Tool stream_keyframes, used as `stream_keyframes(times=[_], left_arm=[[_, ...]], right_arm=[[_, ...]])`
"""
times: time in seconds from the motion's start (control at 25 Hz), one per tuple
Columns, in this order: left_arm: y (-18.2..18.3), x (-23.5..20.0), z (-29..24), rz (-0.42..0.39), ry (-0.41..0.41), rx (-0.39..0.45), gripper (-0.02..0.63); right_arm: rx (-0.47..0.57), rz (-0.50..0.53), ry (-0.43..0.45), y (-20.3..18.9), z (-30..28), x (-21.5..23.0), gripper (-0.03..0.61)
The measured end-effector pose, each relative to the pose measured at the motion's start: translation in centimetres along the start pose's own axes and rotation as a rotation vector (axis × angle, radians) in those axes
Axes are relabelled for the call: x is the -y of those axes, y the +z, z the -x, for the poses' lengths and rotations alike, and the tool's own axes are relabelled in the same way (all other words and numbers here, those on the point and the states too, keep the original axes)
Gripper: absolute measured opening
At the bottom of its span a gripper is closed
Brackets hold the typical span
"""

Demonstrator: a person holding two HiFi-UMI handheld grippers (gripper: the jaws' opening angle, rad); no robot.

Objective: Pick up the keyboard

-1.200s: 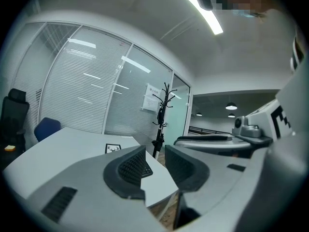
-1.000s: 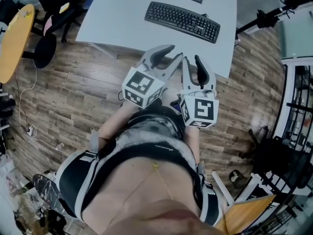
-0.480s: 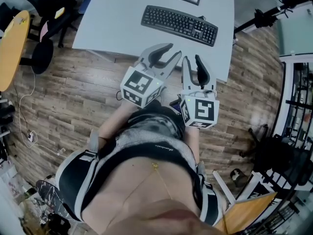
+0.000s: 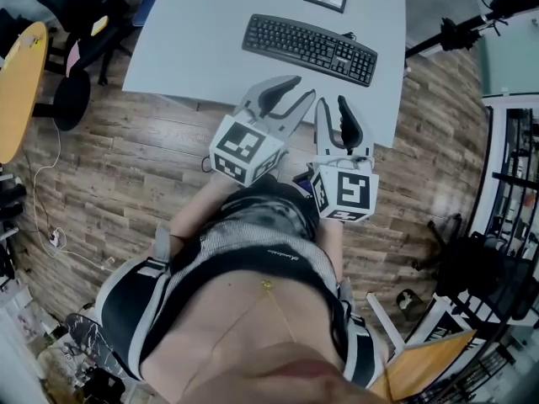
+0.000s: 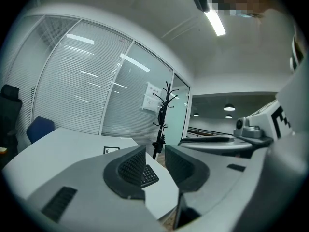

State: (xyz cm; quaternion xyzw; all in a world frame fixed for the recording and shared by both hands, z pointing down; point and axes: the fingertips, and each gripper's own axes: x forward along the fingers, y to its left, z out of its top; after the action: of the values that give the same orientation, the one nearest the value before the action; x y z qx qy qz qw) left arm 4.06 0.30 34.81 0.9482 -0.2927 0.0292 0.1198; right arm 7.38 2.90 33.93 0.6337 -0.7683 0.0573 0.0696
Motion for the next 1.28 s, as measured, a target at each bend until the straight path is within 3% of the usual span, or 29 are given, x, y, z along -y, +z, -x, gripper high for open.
stream_keyframes(times=[0.84, 1.28], left_arm=[[2.0, -7.6, -8.7, -0.006, -0.097, -0.016, 0.103], [2.6, -10.9, -9.9, 0.014, -0.107, -0.013, 0.103]], right_arm=[[-0.016, 0.000, -0.078, 1.0, -10.7, 4.9, 0.127], [-0.036, 0.003, -0.095, 1.0, -14.0, 5.0, 0.127]])
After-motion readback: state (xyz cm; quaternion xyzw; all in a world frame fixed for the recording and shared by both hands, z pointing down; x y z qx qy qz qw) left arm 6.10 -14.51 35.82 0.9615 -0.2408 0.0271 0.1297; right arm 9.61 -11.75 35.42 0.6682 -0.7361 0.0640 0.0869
